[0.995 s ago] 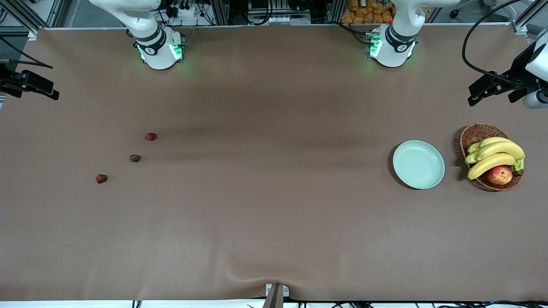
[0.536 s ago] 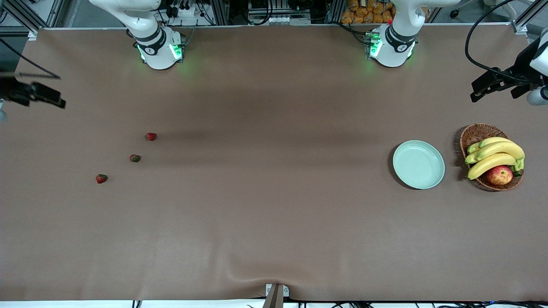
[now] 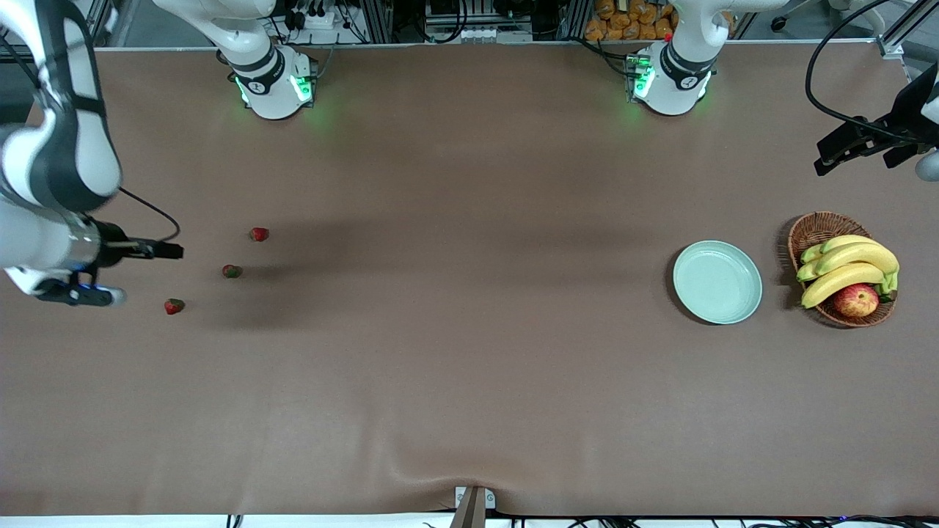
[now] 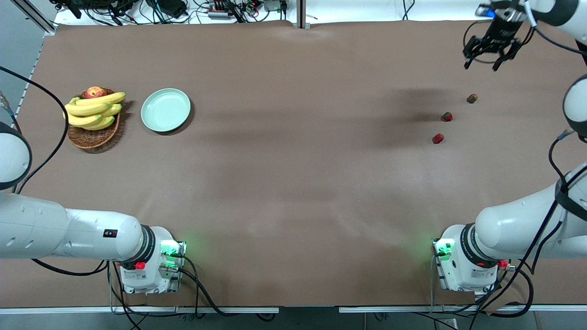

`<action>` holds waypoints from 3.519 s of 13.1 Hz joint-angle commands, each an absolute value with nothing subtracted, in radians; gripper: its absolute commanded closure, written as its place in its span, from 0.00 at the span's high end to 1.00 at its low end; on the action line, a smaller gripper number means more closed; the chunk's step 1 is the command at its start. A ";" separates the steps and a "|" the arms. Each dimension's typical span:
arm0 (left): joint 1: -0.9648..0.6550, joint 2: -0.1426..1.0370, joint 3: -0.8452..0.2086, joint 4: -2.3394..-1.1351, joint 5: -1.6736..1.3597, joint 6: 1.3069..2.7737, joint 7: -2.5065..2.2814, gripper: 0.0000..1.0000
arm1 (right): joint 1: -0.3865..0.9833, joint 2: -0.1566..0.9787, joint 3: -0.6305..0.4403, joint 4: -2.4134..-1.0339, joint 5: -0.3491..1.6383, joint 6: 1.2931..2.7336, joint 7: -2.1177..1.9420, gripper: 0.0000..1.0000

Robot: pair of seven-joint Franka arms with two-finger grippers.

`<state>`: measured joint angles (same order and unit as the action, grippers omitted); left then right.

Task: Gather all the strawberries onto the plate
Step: 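Reach the right gripper down to the three strawberries, then grasp a strawberry with the right gripper and lift it, then set the strawberry mid-table with the right gripper while the left gripper approaches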

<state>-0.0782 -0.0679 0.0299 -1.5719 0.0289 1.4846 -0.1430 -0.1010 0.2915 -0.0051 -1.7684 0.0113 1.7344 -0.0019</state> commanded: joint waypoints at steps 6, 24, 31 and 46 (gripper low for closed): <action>-0.084 -0.074 0.026 -1.585 0.012 1.496 -0.130 1.00 | -0.107 0.526 0.005 -1.839 0.012 1.885 0.003 1.00; -0.092 -0.057 0.005 -1.609 0.014 1.563 -0.147 1.00 | -0.092 0.592 0.005 -1.896 0.012 2.008 -0.006 0.61; -0.092 -0.018 -0.069 -1.608 0.014 1.581 -0.160 1.00 | -0.094 0.601 0.003 -1.896 0.012 2.003 -0.037 0.26; -0.136 0.138 -0.169 -1.609 0.026 1.663 -0.310 1.00 | 0.558 0.662 0.006 -1.638 0.547 2.147 0.445 0.00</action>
